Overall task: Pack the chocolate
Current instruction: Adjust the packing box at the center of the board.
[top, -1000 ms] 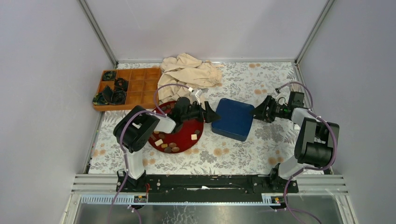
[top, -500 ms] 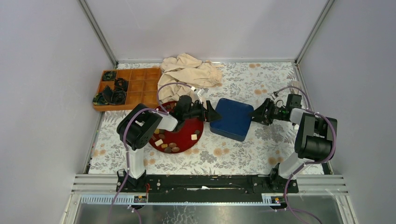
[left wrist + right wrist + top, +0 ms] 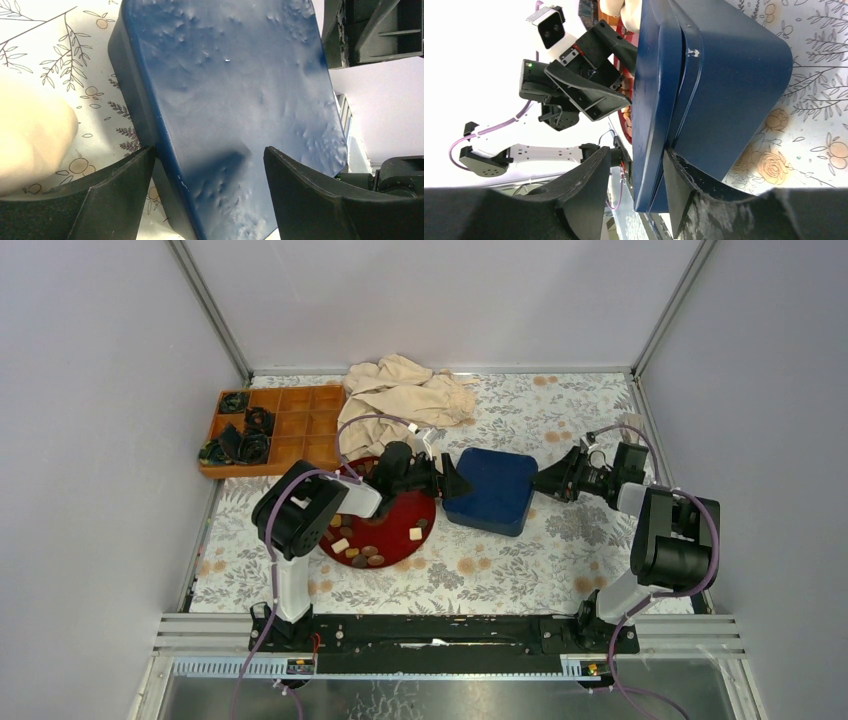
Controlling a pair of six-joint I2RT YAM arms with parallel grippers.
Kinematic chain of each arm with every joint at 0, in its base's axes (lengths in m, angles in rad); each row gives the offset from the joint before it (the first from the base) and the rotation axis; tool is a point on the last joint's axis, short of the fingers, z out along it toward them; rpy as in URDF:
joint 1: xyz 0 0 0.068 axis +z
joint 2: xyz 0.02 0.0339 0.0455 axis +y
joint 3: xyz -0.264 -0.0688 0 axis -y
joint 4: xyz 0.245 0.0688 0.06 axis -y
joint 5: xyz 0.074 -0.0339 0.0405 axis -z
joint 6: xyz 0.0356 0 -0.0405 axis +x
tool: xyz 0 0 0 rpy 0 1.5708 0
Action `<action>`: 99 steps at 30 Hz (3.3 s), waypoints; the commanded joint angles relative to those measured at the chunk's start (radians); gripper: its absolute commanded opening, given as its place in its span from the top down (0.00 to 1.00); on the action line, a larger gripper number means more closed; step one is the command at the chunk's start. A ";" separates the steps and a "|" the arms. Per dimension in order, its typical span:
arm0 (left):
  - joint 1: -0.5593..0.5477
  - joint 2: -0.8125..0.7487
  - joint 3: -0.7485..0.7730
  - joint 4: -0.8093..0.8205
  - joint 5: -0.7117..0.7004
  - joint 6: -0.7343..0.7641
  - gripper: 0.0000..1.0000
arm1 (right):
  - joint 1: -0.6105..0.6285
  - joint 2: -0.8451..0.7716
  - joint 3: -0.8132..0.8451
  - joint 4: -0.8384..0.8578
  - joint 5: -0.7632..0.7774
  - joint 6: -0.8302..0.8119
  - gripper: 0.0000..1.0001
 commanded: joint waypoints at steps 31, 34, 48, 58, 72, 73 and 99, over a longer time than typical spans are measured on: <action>-0.001 -0.168 0.003 -0.041 -0.183 0.119 0.07 | 0.066 0.209 0.009 0.042 -0.075 0.059 0.49; 0.023 -0.200 -0.048 -0.058 -0.168 0.127 0.07 | 0.067 0.216 0.013 0.043 -0.081 0.059 0.49; 0.101 -0.431 -0.287 -0.089 0.038 0.825 0.03 | 0.067 0.220 0.026 0.064 -0.090 0.082 0.49; 0.073 -0.333 -0.263 -0.134 0.140 1.065 0.01 | 0.066 0.181 0.037 0.096 -0.100 0.115 0.50; -0.034 -0.250 -0.143 -0.270 -0.036 1.100 0.02 | 0.067 0.211 0.052 0.068 -0.098 0.102 0.50; -0.039 -0.239 -0.134 -0.286 -0.043 1.104 0.02 | 0.066 0.214 0.054 0.063 -0.100 0.099 0.50; -0.090 -0.133 -0.020 -0.335 -0.039 1.037 0.21 | 0.140 0.251 0.150 -0.236 -0.088 -0.113 0.51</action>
